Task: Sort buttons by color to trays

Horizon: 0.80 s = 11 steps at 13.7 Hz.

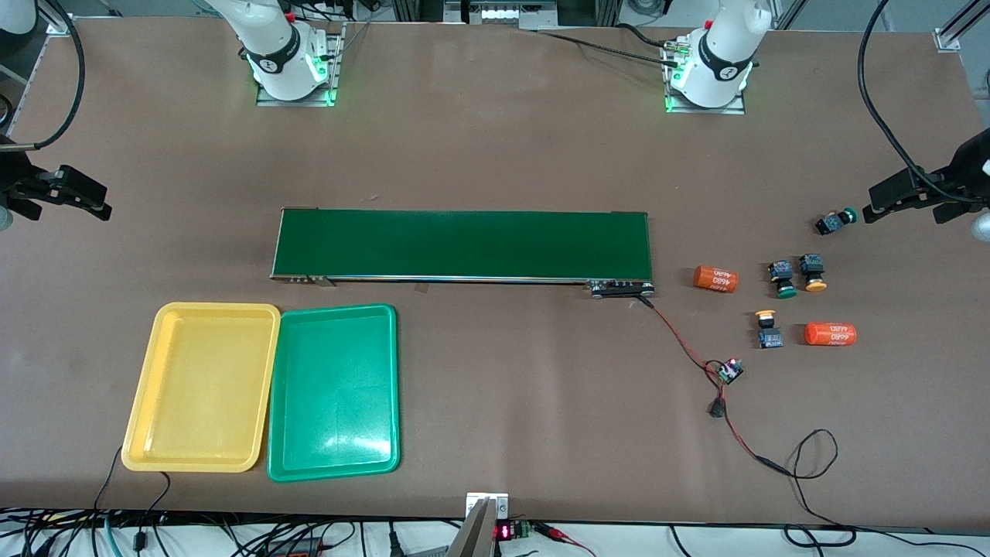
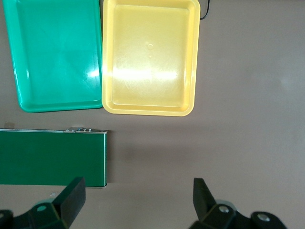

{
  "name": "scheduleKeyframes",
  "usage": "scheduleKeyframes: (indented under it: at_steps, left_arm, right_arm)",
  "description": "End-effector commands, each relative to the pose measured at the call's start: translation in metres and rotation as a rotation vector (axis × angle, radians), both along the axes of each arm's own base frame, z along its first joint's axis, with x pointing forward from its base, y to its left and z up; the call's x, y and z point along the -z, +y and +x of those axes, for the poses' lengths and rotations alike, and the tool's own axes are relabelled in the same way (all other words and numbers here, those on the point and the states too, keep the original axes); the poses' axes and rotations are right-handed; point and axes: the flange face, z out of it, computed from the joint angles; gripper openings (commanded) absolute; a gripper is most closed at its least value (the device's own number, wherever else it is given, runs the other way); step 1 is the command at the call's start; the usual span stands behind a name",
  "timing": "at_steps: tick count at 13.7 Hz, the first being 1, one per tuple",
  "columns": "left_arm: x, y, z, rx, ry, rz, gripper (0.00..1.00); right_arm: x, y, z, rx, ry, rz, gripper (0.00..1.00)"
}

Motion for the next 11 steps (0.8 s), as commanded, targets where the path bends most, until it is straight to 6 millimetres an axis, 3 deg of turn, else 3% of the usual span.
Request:
scheduleKeyframes:
  at_steps: [1, 4, 6, 11]
  left_arm:
    - [0.003, 0.002, -0.008, -0.01, 0.006, -0.003, 1.0]
    - [0.004, 0.002, -0.006, -0.005, 0.007, 0.002, 1.0]
    - [0.016, -0.009, 0.0, 0.017, 0.035, 0.023, 1.0]
    - [0.085, -0.046, 0.024, 0.089, 0.172, 0.014, 1.0]
  right_arm:
    - [-0.004, 0.003, -0.002, 0.002, 0.004, -0.004, 1.0]
    - [-0.003, 0.002, -0.002, 0.004, 0.005, -0.006, 1.0]
    - [-0.003, 0.002, -0.002, 0.004, 0.005, -0.006, 1.0]
    - [-0.002, 0.002, -0.002, 0.003, 0.007, -0.007, 1.0]
